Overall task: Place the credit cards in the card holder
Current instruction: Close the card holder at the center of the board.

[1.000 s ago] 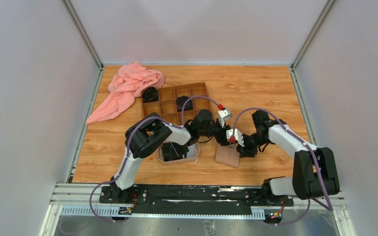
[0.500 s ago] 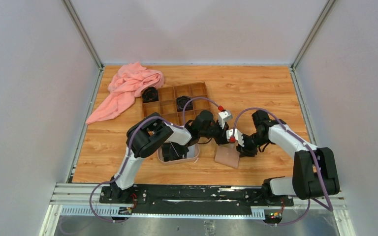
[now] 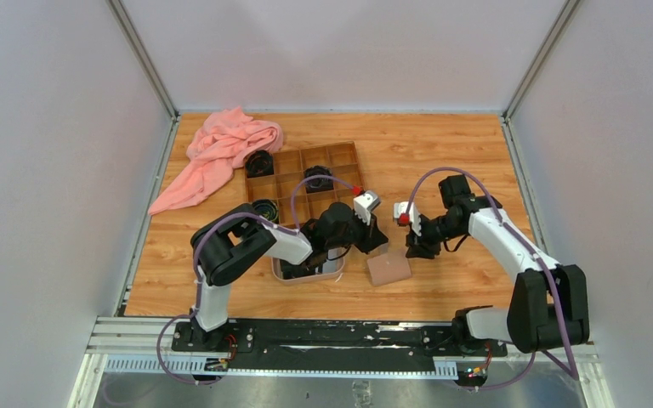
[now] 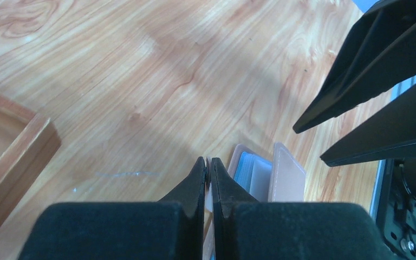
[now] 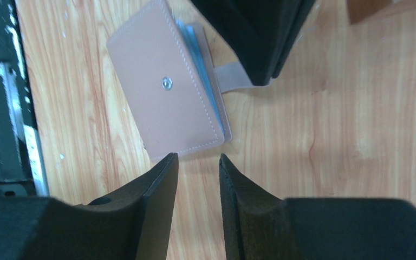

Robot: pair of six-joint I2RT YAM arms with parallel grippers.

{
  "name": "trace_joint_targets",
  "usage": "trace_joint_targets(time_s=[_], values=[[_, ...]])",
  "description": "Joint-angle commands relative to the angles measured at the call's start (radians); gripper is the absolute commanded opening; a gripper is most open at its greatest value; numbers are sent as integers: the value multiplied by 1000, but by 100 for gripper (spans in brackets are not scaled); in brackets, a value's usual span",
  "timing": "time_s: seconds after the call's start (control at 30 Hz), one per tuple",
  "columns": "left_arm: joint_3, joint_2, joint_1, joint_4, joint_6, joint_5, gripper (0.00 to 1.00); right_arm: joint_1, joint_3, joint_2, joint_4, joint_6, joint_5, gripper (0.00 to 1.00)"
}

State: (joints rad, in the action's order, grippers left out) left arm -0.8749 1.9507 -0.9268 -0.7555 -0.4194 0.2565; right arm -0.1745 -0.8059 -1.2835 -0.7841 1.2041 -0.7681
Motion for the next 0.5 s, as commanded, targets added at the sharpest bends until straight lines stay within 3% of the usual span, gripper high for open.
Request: trace_joint_targets(time_s=[0.0, 0.23, 0.33, 0.47], values=[[60, -35, -30, -107, -37, -166, 0, -15, -43, 2, -67, -83, -139, 37], [77, -32, -35, -141, -64, -190, 0, -111, -35, -65, -52, -88, -143, 31], [81, -32, -35, -152, -58, -184, 0, -151, -46, -138, -43, -88, -57, 20], [98, -32, -31, -206, -65, -149, 0, -154, -69, -205, -8, -165, 67, 15]])
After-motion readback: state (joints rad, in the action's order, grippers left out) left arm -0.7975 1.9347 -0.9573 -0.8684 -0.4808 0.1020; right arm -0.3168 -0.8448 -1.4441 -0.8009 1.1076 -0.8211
